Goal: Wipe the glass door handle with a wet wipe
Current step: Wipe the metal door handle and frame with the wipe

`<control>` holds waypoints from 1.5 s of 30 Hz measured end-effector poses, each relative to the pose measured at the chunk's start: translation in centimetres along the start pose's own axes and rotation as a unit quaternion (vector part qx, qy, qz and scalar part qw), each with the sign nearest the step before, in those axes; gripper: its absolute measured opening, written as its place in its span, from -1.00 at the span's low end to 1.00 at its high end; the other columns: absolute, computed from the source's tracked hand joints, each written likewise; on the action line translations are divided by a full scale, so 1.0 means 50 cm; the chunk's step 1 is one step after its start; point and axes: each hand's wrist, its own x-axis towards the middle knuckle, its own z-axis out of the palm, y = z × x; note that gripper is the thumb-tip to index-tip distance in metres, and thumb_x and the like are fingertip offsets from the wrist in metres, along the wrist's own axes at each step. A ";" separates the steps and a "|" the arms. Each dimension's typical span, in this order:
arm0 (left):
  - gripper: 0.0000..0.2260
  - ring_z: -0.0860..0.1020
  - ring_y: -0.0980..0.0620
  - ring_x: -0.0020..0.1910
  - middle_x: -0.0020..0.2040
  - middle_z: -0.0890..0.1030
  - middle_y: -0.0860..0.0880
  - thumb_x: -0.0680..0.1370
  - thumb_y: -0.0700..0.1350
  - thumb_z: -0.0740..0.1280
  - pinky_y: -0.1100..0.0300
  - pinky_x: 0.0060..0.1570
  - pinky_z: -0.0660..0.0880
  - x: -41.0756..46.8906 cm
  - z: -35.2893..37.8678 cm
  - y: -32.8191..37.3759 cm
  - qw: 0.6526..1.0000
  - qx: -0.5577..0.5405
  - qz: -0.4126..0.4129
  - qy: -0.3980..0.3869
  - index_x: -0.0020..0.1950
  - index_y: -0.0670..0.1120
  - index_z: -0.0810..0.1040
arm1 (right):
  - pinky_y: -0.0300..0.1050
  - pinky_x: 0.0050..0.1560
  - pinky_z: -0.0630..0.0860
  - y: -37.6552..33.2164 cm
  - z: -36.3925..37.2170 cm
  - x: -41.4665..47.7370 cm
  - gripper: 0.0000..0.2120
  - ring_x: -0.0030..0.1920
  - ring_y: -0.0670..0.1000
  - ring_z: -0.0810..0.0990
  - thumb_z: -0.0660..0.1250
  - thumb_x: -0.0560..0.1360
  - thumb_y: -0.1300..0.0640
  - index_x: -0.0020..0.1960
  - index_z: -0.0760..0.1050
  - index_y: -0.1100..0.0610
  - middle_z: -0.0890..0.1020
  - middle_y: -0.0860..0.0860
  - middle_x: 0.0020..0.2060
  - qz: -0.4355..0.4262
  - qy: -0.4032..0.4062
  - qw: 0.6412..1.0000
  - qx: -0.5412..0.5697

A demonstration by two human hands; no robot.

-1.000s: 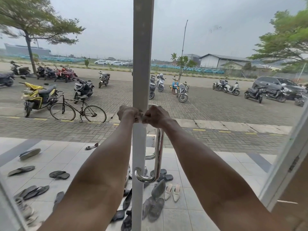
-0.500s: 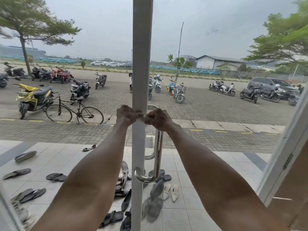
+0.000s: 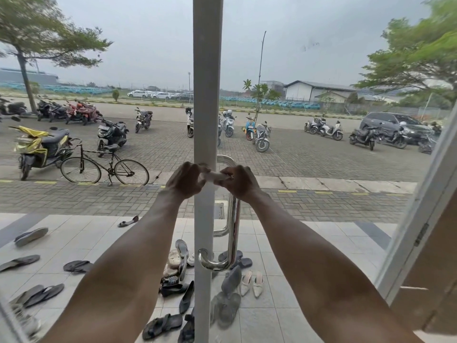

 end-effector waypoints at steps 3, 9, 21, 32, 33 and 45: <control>-0.67 0.63 -0.08 0.19 0.22 0.66 -0.10 0.44 -0.22 0.51 0.03 0.22 0.55 0.009 0.000 -0.005 1.000 0.021 0.005 -0.011 0.21 -0.16 0.66 | -0.04 -0.04 0.58 -0.015 0.007 0.004 -0.60 -0.04 0.07 0.66 0.46 0.37 -0.20 0.09 0.62 0.03 0.72 0.03 -0.05 0.009 0.025 1.000 -0.002; -0.71 0.60 -0.09 0.20 0.20 0.66 -0.09 0.46 -0.18 0.52 0.00 0.20 0.54 0.006 0.001 -0.013 0.999 0.034 0.024 -0.001 0.17 -0.16 0.66 | -0.12 -0.21 0.42 -0.024 0.022 0.002 -0.63 -0.09 0.14 0.65 0.42 0.42 -0.25 -0.02 0.65 0.05 0.71 0.08 -0.14 -0.010 0.047 0.999 0.003; -0.70 0.62 -0.09 -0.01 -0.02 0.67 -0.10 0.40 -0.08 0.58 0.03 -0.09 0.59 0.009 -0.005 0.019 0.998 0.054 0.041 0.007 0.03 -0.15 0.61 | 0.01 -0.08 0.59 0.023 0.017 -0.036 -0.69 -0.07 0.13 0.68 0.44 0.44 -0.09 0.10 0.53 0.04 0.72 0.03 -0.07 -0.007 0.066 0.998 -0.004; -0.62 0.59 -0.05 0.12 0.12 0.65 -0.06 0.41 -0.18 0.55 0.05 -0.06 0.62 -0.005 0.013 0.024 0.991 0.074 0.103 0.032 0.21 -0.13 0.61 | -0.09 -0.13 0.53 0.023 0.018 -0.035 -0.75 -0.07 0.13 0.67 0.47 0.44 0.02 0.08 0.62 0.05 0.72 0.06 -0.11 -0.031 0.082 0.996 -0.034; -0.62 0.59 -0.04 0.12 0.13 0.66 -0.04 0.41 -0.17 0.54 0.05 -0.06 0.61 -0.006 0.015 0.026 0.991 0.070 0.106 0.031 0.22 -0.11 0.62 | -0.09 -0.15 0.53 0.026 0.017 -0.036 -0.76 -0.08 0.13 0.67 0.48 0.43 0.01 0.07 0.62 0.05 0.72 0.05 -0.12 -0.028 0.081 0.996 -0.037; -0.67 0.62 0.05 0.18 0.14 0.70 0.03 0.45 0.02 0.41 0.09 0.06 0.60 -0.011 -0.029 0.016 0.994 0.053 0.091 0.023 0.17 -0.04 0.67 | 0.03 0.12 0.52 0.000 0.008 -0.022 -0.63 0.06 0.20 0.64 0.33 0.47 0.05 0.28 0.48 0.02 0.70 0.12 0.03 -0.034 0.029 0.998 -0.051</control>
